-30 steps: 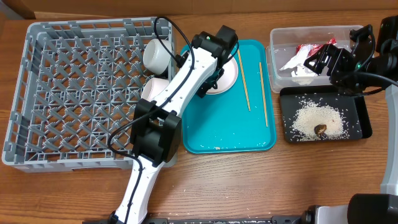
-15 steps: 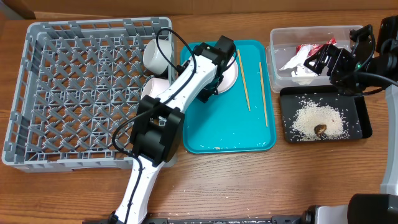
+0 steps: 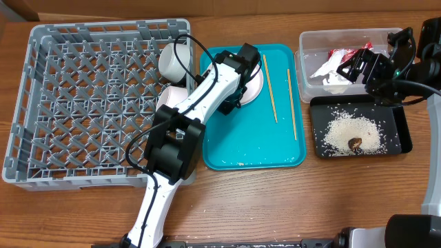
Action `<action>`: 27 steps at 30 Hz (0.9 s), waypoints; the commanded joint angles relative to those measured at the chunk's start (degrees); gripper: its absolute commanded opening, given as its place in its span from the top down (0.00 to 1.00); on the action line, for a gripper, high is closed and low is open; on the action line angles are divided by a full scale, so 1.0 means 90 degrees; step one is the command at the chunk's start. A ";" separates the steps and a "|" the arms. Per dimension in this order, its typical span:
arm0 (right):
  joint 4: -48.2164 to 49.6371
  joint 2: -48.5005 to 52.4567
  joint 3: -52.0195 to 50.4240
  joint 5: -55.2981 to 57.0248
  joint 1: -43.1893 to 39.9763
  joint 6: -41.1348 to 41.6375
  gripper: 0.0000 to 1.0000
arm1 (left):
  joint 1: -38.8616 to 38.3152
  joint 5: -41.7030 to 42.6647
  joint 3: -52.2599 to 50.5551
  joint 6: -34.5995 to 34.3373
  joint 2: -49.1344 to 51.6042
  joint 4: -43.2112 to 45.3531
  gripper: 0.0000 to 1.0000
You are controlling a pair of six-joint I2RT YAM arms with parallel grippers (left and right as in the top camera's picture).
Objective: Sort waste into correct bins and load items into the dishwasher
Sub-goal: 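Reach the left gripper to the white plate edge and grasp it, then lift the white plate and carry it to the rack's back row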
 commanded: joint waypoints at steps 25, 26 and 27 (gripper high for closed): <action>0.0039 -0.0007 -0.0005 0.0039 0.0029 -0.0051 0.00 | 0.0634 0.0272 0.1836 0.5481 -0.0374 -0.0865 0.96; 0.0039 -0.0007 -0.0005 0.0041 0.0029 -0.0053 0.00 | 0.0636 0.0296 0.2183 0.6074 -0.0471 -0.1042 0.96; 0.0039 -0.0007 -0.0005 0.0039 0.0029 -0.0053 0.00 | 0.0634 0.0289 0.2378 0.6334 -0.0525 -0.1156 0.96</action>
